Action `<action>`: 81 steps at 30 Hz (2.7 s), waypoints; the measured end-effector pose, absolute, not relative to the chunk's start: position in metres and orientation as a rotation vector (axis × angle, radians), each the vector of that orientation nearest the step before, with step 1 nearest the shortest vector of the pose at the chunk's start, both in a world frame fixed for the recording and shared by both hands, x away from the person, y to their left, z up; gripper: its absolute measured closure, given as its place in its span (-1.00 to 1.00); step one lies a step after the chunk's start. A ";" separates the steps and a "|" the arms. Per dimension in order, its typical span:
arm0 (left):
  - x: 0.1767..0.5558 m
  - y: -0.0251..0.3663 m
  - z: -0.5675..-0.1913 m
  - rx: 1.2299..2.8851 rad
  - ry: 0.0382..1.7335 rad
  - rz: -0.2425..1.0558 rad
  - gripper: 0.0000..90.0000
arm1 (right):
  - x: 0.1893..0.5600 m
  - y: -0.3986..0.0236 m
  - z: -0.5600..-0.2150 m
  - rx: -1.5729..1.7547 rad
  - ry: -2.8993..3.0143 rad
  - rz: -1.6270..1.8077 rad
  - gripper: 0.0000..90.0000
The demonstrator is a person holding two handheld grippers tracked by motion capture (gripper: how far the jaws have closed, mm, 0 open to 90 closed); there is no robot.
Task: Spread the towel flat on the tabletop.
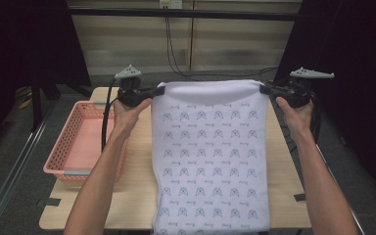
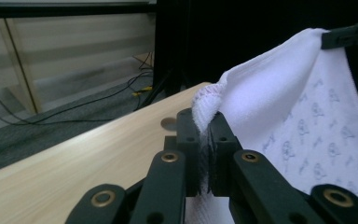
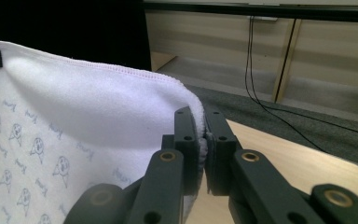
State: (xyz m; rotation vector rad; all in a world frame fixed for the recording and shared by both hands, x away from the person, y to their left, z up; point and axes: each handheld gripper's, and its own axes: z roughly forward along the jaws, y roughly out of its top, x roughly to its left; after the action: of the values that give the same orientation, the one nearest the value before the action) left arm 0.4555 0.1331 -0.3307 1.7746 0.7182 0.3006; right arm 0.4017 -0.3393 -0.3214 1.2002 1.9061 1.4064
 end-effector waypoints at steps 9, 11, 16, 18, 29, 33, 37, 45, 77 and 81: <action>0.463 0.127 -0.326 1.755 0.711 0.286 0.92 | 0.419 -0.342 -0.312 1.242 1.852 1.431 0.91; 0.461 0.128 -0.331 1.769 0.708 0.282 0.92 | 0.415 -0.341 -0.321 1.240 1.876 1.428 0.91; 0.436 0.138 -0.359 1.802 0.716 0.234 0.92 | 0.397 -0.342 -0.346 1.245 1.918 1.464 0.91; 0.422 0.140 -0.364 1.811 0.703 0.228 0.92 | 0.386 -0.342 -0.352 1.227 1.951 1.456 0.91; 0.339 0.148 -0.405 1.867 0.638 0.133 0.92 | 0.293 -0.338 -0.394 1.184 2.146 1.426 0.91; 0.312 0.159 -0.426 1.873 0.680 0.071 0.92 | 0.257 -0.339 -0.413 1.205 2.180 1.436 0.91; 0.281 0.159 -0.442 1.989 0.681 0.031 0.92 | 0.225 -0.339 -0.430 1.223 2.244 1.427 0.91; 0.249 0.162 -0.478 2.116 0.730 -0.104 0.91 | 0.190 -0.326 -0.466 1.271 2.411 1.322 0.91; 0.344 0.134 -0.500 2.154 0.906 -0.012 0.93 | 0.278 -0.309 -0.494 1.351 2.435 0.986 0.93; 0.357 0.129 -0.499 2.169 0.911 0.017 0.92 | 0.300 -0.310 -0.493 1.369 2.423 0.961 0.93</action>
State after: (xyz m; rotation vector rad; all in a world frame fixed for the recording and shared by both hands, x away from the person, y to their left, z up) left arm 0.3565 0.1286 -0.4991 2.1688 0.9115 0.0172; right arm 0.3003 -0.3103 -0.4933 1.3685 2.4231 0.9612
